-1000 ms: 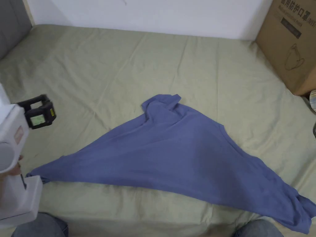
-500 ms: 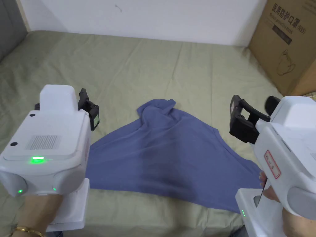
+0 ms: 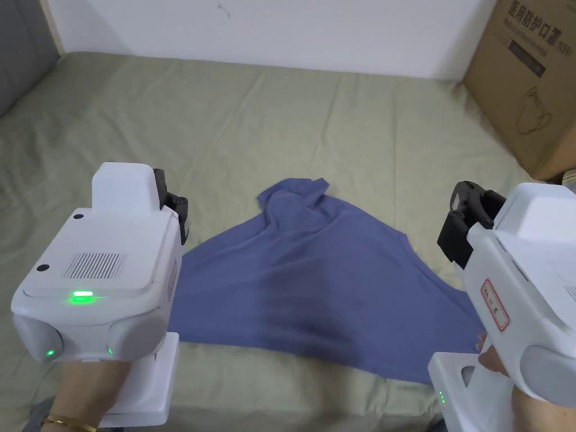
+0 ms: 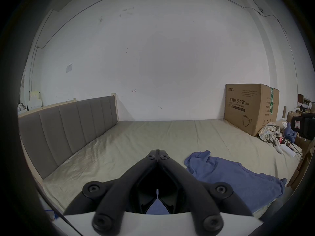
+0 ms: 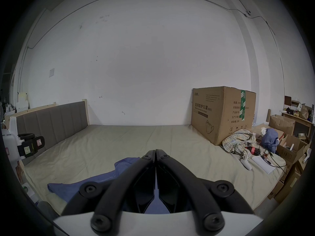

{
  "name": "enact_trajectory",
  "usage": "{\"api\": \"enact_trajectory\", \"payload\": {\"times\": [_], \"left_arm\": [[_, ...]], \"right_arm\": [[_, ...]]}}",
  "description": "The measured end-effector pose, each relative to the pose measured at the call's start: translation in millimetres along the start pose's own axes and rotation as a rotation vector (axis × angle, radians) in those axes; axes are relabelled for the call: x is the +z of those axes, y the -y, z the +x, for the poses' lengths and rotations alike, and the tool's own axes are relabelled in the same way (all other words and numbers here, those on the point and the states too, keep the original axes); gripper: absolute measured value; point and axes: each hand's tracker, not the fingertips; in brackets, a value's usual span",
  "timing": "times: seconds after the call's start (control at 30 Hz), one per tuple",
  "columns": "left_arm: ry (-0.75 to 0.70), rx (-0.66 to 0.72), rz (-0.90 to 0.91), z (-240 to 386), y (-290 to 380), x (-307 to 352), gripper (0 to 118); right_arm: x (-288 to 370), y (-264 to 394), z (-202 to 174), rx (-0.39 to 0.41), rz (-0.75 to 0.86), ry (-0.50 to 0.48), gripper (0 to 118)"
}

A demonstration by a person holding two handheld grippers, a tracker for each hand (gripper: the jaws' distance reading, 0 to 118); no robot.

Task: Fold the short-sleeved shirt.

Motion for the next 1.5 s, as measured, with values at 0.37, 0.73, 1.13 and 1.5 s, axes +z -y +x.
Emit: {"api": "enact_trajectory", "payload": {"times": [0.37,0.73,1.13,1.5], "left_arm": [[-0.111,0.158,-0.431,-97.8,14.7,-59.2,112],[-0.237,0.196,-0.917,-156.7,109.5,-93.2,113],[-0.19,0.315,-0.922,-150.0,138.3,-105.5,4],[-0.198,0.37,-0.694,-145.7,97.1,-64.9,0]], "right_arm": [[-4.1,7.4,1.3,0.04,-0.043,-0.002,0],[-19.5,20.8,-5.6,0.069,-0.116,-0.005,0],[-24.3,21.5,-23.2,0.105,-0.155,-0.014,0],[-117.1,-18.8,-12.8,0.138,-0.311,-0.123,12]]}}
